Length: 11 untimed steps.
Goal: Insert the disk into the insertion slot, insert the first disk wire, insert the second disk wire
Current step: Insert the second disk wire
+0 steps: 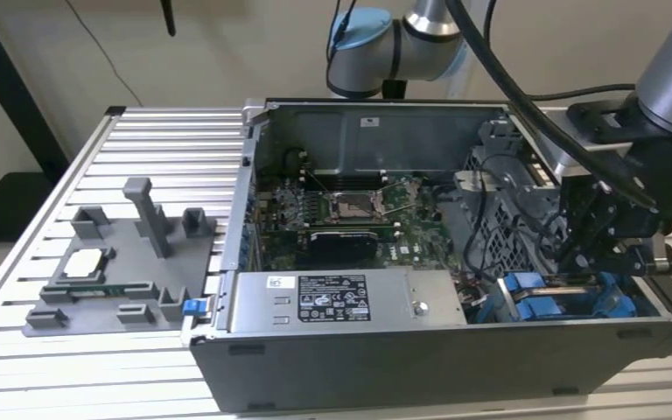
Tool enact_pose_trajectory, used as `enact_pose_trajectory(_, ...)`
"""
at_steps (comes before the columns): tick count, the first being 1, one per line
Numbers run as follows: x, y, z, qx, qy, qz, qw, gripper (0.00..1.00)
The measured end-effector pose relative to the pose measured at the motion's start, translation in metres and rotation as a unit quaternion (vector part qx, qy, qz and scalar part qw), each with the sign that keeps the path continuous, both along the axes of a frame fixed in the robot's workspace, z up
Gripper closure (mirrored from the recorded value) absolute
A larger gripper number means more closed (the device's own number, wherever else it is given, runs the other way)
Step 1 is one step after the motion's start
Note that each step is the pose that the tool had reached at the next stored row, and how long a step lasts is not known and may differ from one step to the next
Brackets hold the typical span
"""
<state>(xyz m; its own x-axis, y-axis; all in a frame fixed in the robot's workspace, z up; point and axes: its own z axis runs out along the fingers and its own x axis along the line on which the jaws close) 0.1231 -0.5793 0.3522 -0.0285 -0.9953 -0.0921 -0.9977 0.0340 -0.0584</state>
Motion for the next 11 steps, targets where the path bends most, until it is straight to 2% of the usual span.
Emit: enact_pose_trajectory(11, 0.0031, 0.0000, -0.0044, 0.0008, 0.0000, 0.000, 1.0000, 1.00)
